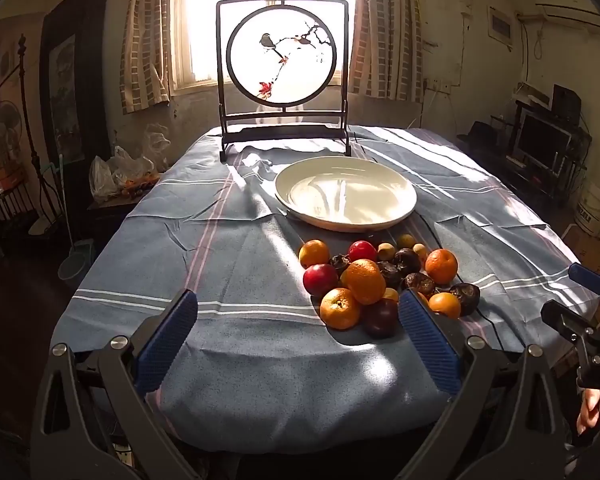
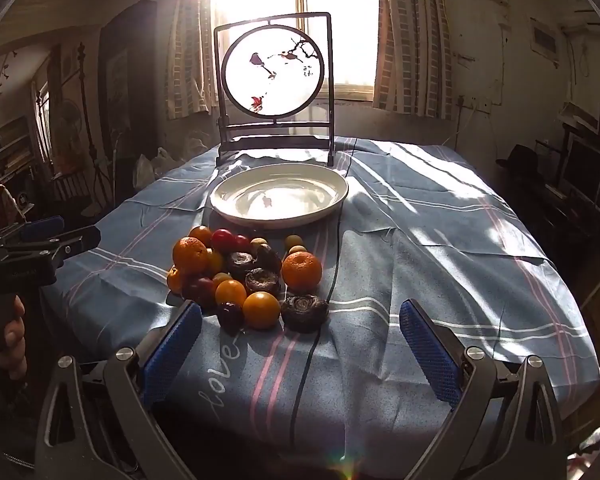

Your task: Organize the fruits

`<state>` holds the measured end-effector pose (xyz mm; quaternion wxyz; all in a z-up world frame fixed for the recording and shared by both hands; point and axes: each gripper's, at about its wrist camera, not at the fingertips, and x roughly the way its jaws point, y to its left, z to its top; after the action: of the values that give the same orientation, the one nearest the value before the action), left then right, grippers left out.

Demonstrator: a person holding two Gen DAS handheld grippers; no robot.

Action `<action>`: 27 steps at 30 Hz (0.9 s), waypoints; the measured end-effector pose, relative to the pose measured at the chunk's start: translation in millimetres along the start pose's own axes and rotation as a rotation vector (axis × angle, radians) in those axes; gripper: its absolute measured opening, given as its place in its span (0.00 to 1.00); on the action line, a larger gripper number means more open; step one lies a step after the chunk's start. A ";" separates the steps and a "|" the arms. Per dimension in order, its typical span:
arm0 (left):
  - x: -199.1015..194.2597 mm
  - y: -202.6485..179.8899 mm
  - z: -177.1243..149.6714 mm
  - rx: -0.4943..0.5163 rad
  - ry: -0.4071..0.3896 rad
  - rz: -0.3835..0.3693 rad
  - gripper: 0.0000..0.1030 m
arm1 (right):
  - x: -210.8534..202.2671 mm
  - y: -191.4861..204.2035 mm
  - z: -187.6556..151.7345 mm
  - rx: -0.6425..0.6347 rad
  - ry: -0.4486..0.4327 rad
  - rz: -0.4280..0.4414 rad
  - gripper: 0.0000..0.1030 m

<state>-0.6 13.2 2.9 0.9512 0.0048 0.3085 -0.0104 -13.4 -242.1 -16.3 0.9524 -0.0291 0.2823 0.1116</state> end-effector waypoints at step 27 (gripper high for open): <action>2.6 4.9 -1.0 -0.008 -0.002 0.029 0.96 | -3.3 9.8 -4.6 -0.034 -0.010 0.020 0.97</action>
<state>1.1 18.0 0.6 0.9516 0.0054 0.3073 0.0048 -20.8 -233.8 -18.4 0.9520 -0.0420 0.2758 0.1259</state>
